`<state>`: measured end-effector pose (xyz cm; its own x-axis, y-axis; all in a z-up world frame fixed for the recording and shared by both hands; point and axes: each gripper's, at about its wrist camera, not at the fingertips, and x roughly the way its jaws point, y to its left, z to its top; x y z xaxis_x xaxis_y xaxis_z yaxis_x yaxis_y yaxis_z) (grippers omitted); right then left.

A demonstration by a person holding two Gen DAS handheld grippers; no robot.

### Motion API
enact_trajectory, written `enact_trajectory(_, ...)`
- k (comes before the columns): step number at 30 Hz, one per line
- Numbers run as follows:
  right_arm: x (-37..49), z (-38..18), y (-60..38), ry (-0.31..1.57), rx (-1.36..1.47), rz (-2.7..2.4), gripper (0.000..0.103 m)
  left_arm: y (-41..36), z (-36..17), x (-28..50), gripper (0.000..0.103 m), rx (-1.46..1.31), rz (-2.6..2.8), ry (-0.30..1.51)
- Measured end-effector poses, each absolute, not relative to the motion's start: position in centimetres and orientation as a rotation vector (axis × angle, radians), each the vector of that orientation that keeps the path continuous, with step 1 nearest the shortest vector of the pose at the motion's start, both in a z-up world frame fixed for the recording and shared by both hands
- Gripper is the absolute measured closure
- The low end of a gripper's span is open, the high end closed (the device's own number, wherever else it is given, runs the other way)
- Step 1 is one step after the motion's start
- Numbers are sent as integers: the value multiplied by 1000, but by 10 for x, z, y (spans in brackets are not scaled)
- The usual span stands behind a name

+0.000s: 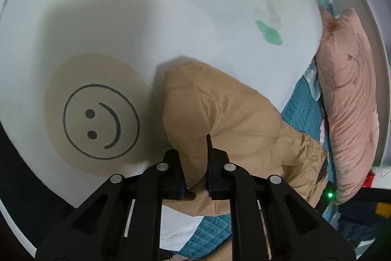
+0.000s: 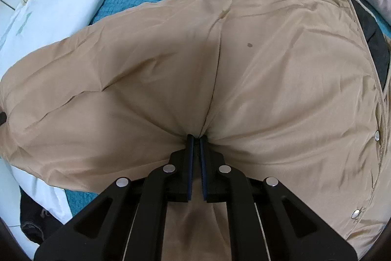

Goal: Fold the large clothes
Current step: 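Fold the held sleeve across the cardigan body with the left tool, release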

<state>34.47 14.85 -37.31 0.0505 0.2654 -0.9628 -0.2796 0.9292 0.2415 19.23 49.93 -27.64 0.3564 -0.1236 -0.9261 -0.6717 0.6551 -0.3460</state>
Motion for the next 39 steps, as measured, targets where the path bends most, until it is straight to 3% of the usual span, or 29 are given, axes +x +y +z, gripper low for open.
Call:
enact_trajectory(9,352,-347,128,1496,135,418,100,467,-237,188,93,-706,378,1133)
enact_trajectory(25,302,-280,64,1366,188,392,100,348,-178,204,93,-498,221,1065)
enact_trajectory(39,253,-241,-59,1248,339,322,97,183,-147,253,93,-388,-22,1065)
